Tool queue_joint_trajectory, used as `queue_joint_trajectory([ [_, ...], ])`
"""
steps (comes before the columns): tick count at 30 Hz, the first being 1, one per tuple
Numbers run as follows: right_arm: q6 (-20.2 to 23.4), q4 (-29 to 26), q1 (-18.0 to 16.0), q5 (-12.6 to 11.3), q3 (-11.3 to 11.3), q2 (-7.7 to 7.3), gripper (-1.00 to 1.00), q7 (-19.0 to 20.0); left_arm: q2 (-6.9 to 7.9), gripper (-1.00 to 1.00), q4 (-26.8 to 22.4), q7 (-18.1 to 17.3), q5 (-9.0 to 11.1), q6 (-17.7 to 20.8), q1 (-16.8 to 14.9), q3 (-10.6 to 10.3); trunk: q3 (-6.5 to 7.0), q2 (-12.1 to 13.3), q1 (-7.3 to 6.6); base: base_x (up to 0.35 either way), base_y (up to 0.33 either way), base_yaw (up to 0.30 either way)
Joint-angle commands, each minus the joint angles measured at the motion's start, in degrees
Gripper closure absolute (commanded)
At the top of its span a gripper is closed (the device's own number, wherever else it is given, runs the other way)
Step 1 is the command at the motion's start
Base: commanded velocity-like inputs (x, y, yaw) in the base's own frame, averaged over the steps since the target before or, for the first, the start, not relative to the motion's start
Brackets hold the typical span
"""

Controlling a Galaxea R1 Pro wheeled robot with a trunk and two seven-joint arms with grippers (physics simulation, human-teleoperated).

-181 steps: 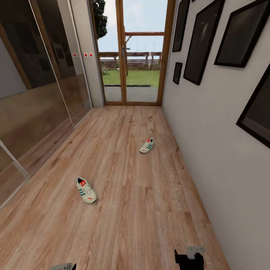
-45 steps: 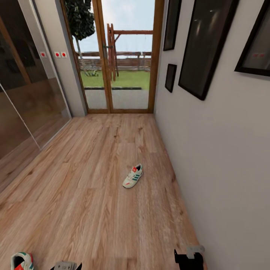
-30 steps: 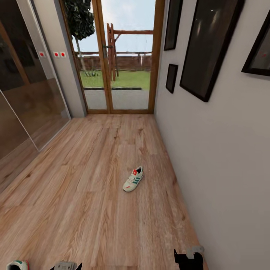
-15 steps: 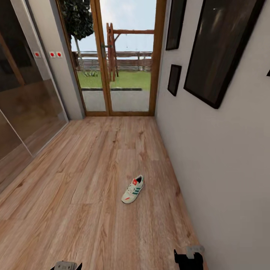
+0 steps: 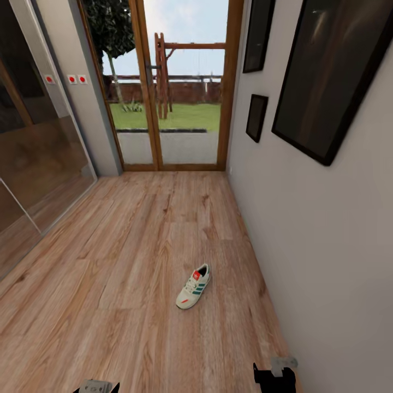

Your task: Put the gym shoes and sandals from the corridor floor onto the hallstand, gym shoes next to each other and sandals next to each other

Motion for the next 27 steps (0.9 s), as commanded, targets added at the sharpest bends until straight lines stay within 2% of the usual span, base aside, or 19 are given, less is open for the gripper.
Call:
queue_joint_trajectory([
  [1,-0.12,0.05,-0.03,0.22,0.15,0.00,-1.00,-0.32,-0.04,-1.00,0.04,-0.46,-0.28,-0.14,-0.04,0.48,-0.05,-0.02,0.02,0.285,0.000,0.000],
  [13,-0.12,0.05,-0.06,0.22,0.15,0.00,-1.00,-0.32,-0.04,-1.00,0.04,-0.46,-0.28,-0.14,-0.01,0.48,-0.05,-0.02,0.02,0.294,0.000,0.044],
  [27,-0.12,0.05,-0.04,0.22,0.15,0.00,-1.00,-0.32,-0.04,-1.00,0.04,-0.39,-0.28,-0.10,-0.04,0.48,-0.05,-0.02,0.02,0.041,0.000,0.253],
])
